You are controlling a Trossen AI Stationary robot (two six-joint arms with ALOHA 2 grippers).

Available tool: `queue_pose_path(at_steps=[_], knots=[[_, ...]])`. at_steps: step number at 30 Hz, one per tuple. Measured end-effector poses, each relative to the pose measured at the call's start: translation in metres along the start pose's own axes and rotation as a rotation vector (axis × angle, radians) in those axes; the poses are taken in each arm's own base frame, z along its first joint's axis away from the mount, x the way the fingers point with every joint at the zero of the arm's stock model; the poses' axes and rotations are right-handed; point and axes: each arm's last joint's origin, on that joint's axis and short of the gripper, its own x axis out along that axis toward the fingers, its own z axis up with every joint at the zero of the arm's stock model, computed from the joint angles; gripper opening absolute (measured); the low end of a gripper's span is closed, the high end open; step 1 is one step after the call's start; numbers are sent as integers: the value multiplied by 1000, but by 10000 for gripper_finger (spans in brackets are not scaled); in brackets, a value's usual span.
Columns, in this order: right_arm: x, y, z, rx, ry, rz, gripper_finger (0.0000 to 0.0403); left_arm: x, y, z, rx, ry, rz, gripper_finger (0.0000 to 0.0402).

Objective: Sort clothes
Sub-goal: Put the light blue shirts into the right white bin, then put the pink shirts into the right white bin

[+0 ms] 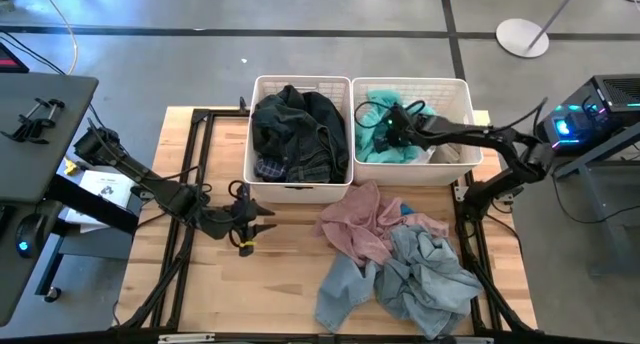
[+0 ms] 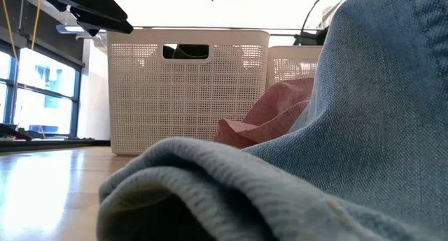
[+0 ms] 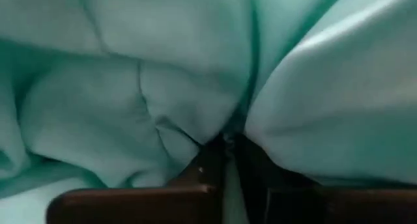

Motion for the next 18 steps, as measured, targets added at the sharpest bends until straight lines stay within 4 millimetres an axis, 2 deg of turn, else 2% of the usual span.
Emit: queue_pose_path(at_steps=[4, 9, 14, 18], knots=[[-2, -1, -2, -34, 43, -6, 21, 0, 0, 0, 3, -5, 12, 136], [-30, 4, 23, -93, 126, 46, 71, 0, 0, 0, 17, -5, 13, 136], [-86, 7, 61, -121, 127, 55, 143, 0, 0, 0, 11, -5, 14, 136], [-148, 14, 82, -164, 55, 46, 169, 0, 0, 0, 9, -5, 14, 136]])
